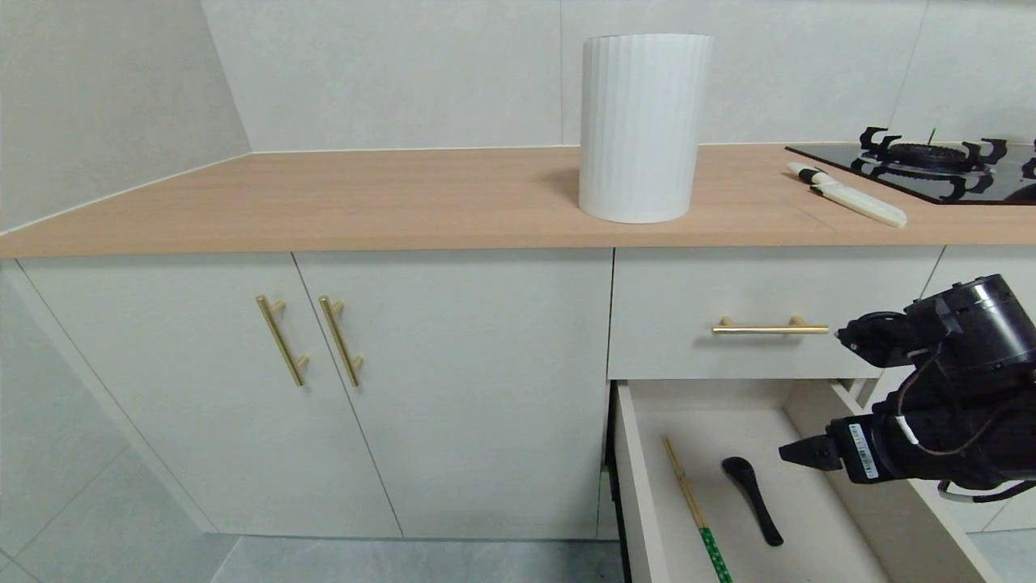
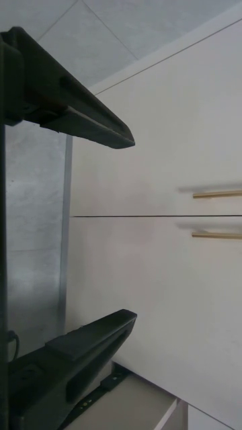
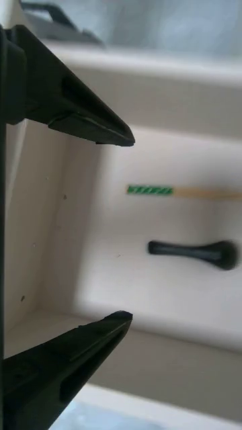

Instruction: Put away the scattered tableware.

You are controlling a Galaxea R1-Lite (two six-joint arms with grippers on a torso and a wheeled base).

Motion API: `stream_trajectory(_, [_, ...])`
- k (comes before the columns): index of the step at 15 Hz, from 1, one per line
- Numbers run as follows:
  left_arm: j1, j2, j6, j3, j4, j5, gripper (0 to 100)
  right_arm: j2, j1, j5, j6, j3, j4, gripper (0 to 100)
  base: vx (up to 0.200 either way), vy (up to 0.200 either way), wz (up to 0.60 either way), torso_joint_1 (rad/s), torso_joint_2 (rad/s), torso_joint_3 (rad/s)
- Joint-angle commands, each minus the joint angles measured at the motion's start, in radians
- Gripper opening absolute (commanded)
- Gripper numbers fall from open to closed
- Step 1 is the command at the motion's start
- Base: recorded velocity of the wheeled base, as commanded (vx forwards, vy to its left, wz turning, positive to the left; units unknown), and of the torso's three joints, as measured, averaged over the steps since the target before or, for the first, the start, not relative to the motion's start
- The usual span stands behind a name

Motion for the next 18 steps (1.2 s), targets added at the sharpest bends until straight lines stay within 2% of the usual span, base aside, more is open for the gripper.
stream_trajectory(1, [0.000,0.000,0.000,0.000,0.000,0.000,100,-0.052,0.007,0.001,-0.002,-0.005,0.010,100,0.000,0.000,0.00,0.000,0.00,0.000])
stream_trajectory(2, [0.000,0.000,0.000,0.000,0.000,0.000,100,-0.050,0.017,0.001,0.000,-0.005,0.016,100,0.000,0.000,0.00,0.000,0.00,0.000])
stream_trajectory(11, [0.000,0.000,-0.002,0.000,0.000,0.000,100,-0.041,0.067,-0.001,-0.004,0.008,0.056,100,-0.200,0.000,0.00,0.001,0.00,0.004])
stream_trajectory(18, [0.000,0.000,0.000,0.000,0.000,0.000,100,0.020,0.144,-0.001,-0.039,0.040,0.121,100,0.000,0.000,0.00,0.000,0.00,0.000])
